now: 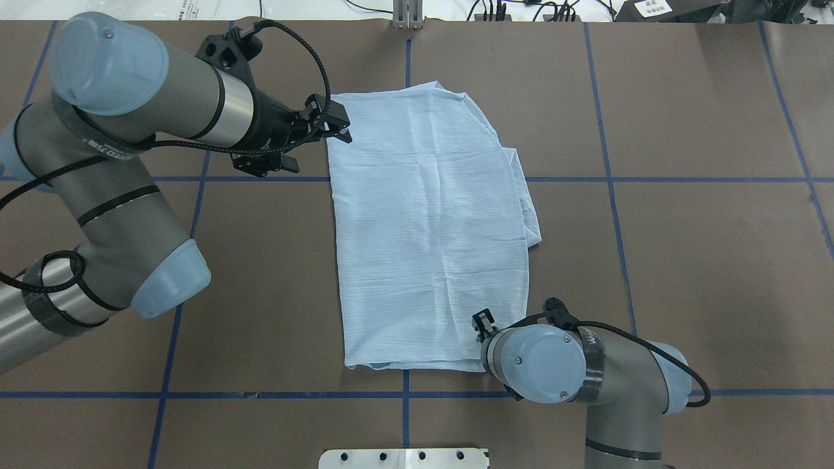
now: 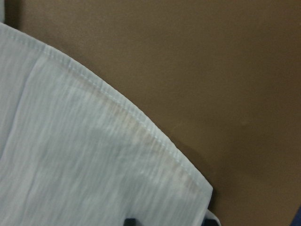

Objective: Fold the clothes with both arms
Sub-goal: 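Move the left gripper to the near corner beside the right gripper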

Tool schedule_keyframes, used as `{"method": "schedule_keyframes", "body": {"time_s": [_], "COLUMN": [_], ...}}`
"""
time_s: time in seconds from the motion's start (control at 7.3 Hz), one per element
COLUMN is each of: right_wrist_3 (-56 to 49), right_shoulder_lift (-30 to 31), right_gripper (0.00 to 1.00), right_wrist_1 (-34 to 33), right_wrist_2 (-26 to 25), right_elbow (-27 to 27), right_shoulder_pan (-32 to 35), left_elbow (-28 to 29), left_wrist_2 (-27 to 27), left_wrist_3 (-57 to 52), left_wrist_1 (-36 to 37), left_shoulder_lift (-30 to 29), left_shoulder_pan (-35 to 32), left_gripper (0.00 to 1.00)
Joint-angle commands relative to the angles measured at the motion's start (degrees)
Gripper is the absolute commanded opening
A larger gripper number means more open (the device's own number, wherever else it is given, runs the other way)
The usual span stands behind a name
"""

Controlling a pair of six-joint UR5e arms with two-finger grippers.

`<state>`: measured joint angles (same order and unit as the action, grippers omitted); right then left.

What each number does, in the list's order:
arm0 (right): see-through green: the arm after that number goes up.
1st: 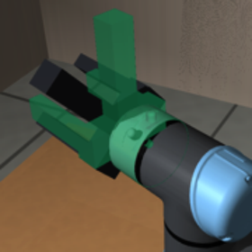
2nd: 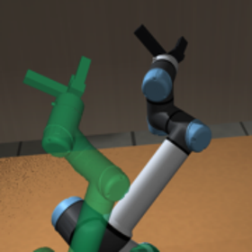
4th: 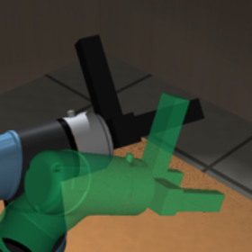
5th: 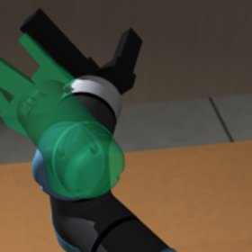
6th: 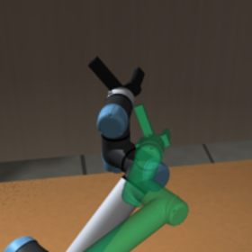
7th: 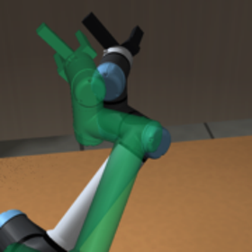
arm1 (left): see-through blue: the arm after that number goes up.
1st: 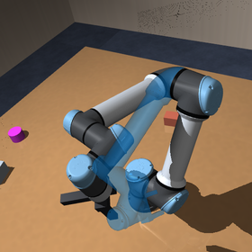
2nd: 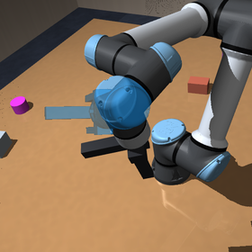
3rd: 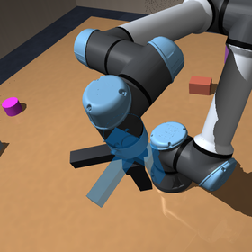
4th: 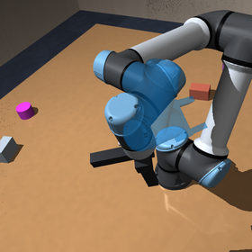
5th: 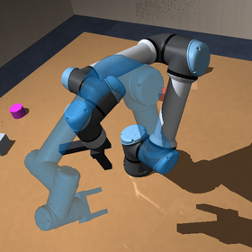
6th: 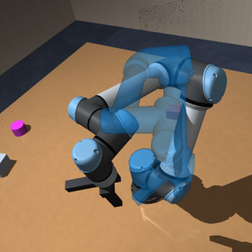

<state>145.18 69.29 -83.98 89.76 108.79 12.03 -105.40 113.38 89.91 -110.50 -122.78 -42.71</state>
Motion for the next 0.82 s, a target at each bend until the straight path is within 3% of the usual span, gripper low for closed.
{"method": "schedule_keyframes", "body": {"time_s": [0.0, 0.41, 0.68], "right_wrist_3": [-0.59, -1.65, -1.48], "right_shoulder_lift": [-0.30, -0.30, -0.30], "right_gripper": [0.00, 0.00, 0.00], "right_wrist_1": [0.13, 0.31, 0.22], "right_wrist_2": [0.93, 0.85, 0.76], "right_elbow": [0.28, 1.95, 3.26], "right_shoulder_pan": [1.14, 1.59, 1.68], "left_elbow": [-0.16, -0.16, -0.86], "left_wrist_2": [0.00, -0.17, -10.76], "left_wrist_3": [0.00, 0.17, 10.84], "left_wrist_1": [0.11, 0.11, 0.28], "left_shoulder_lift": [0.09, 0.35, 3.08], "left_shoulder_pan": [0.00, 0.87, 11.98], "left_gripper": [1.00, 1.00, 1.00]}}
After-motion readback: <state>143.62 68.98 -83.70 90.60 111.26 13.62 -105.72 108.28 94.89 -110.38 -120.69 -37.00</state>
